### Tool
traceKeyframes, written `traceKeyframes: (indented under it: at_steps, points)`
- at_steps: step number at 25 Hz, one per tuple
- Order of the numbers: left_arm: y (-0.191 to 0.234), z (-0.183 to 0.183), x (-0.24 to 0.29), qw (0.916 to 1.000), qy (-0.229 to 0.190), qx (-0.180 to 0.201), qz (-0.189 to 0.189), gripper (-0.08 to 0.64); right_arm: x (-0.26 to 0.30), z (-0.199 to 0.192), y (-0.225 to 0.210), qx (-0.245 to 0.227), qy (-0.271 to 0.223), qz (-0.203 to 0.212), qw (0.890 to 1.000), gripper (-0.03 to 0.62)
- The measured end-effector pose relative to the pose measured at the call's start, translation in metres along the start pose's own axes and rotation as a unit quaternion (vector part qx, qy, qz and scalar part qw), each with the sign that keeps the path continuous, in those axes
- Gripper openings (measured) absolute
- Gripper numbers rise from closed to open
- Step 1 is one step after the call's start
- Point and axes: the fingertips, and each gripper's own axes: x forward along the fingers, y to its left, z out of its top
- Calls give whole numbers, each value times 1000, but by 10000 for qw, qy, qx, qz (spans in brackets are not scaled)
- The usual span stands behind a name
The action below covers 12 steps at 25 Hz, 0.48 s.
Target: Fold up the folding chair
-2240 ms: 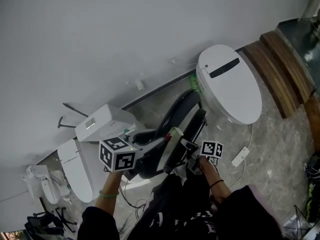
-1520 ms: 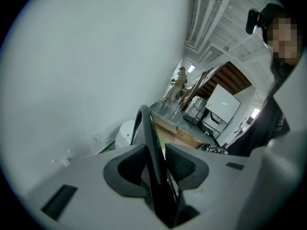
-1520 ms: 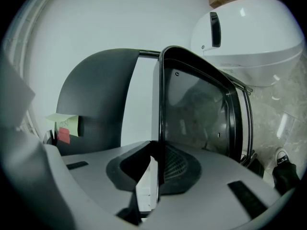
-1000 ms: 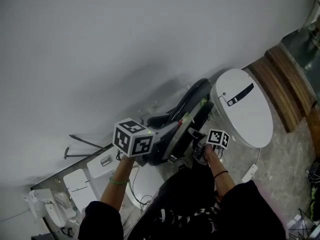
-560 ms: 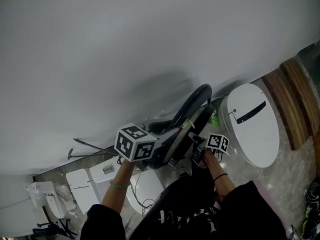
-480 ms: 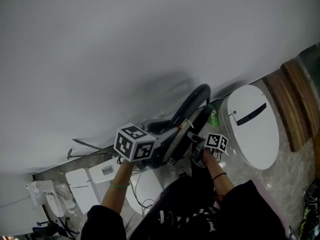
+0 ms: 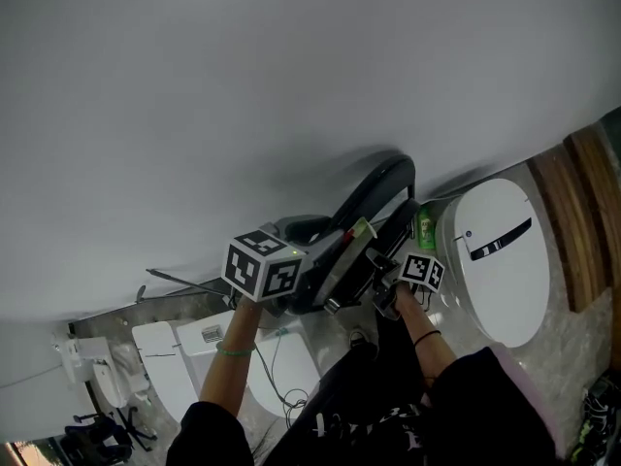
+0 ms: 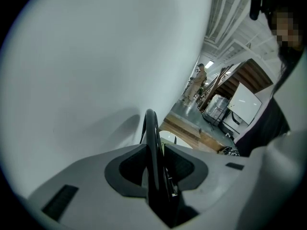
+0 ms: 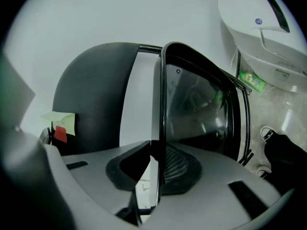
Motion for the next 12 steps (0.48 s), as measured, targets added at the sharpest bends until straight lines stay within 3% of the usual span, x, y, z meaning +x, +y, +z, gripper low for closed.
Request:
traceKeyframes:
  at_steps: [4, 12]
  points:
    - [5, 12, -4, 9998, -135, 91, 74, 110, 4, 2, 7, 67, -127, 58, 9999, 64]
    - [7, 17, -3, 9986, 0, 349, 405, 110, 6, 2, 8, 156, -88, 173, 9997, 63]
